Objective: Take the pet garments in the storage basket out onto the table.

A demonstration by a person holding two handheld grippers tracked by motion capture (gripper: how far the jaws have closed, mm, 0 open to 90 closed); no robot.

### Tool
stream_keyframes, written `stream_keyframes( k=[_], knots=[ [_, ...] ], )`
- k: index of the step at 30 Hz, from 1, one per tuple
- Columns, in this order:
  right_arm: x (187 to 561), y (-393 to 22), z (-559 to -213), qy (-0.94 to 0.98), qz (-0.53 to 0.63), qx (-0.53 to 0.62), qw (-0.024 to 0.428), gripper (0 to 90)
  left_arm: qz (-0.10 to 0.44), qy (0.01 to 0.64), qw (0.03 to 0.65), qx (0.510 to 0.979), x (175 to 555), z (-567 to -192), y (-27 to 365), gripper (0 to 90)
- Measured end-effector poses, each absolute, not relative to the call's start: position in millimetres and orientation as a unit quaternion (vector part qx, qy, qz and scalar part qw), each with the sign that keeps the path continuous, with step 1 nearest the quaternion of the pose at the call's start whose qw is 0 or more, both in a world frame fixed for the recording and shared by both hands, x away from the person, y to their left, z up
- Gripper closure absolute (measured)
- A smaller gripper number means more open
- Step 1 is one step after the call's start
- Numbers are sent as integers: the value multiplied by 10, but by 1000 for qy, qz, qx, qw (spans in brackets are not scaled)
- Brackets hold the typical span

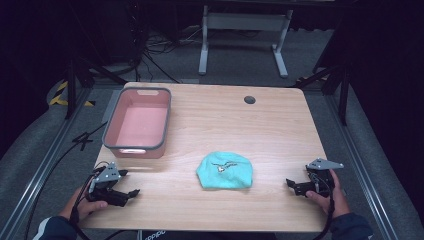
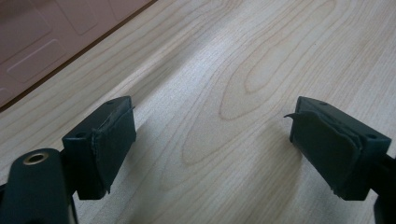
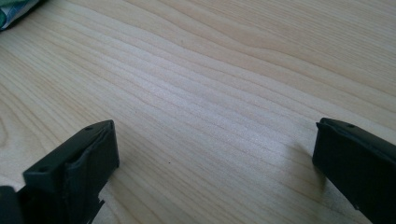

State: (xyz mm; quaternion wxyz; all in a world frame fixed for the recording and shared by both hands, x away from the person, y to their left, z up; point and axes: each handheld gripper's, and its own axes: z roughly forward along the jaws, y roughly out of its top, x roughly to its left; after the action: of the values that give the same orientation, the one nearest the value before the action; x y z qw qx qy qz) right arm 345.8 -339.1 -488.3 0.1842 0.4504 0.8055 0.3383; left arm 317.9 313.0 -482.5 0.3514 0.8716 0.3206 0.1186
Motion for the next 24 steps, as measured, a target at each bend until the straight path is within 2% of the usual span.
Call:
stream_keyframes(
  k=[24],
  knots=[
    [3459, -3391, -4883, 806, 338, 450, 184, 7, 122, 319, 348, 873, 3200, -4823, 3121, 120]
  ],
)
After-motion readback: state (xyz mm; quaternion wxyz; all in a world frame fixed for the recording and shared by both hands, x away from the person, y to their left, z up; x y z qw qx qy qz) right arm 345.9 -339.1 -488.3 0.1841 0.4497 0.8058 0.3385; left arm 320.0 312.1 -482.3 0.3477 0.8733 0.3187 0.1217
